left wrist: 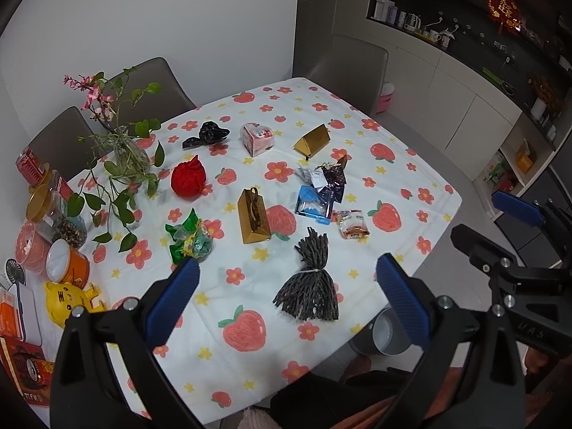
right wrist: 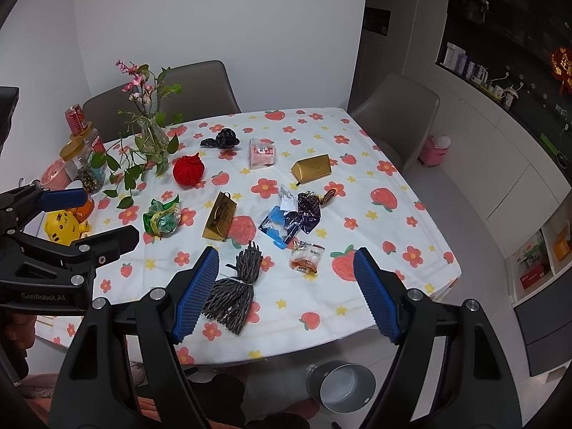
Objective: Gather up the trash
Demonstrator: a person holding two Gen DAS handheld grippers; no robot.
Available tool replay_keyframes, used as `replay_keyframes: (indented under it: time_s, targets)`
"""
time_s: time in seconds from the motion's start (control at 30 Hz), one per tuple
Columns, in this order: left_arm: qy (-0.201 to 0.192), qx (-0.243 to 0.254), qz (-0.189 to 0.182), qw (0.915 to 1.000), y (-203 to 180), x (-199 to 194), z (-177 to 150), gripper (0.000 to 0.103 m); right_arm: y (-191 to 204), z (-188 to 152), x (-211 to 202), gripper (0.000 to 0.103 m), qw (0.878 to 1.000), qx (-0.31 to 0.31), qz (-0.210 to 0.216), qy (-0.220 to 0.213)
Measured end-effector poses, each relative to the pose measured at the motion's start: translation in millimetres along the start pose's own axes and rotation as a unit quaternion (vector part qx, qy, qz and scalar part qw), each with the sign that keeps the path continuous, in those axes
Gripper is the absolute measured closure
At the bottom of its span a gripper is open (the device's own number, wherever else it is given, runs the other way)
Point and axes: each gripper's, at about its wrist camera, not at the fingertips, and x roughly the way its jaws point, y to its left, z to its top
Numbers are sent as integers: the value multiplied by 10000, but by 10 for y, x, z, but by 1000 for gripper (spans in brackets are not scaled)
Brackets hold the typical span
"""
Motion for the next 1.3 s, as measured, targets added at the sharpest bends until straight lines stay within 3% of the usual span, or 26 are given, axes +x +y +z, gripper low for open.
replay_keyframes:
  time_s: [0.97,1.3]
  targets:
    - [151,66,-186,9997,-135,153,13,4,-248,-91,86,28,9998,144,-109,44]
    - [339,56,-222,9992,-247,447,-62,4,-403,-181,414,28,9992,165,-294,198]
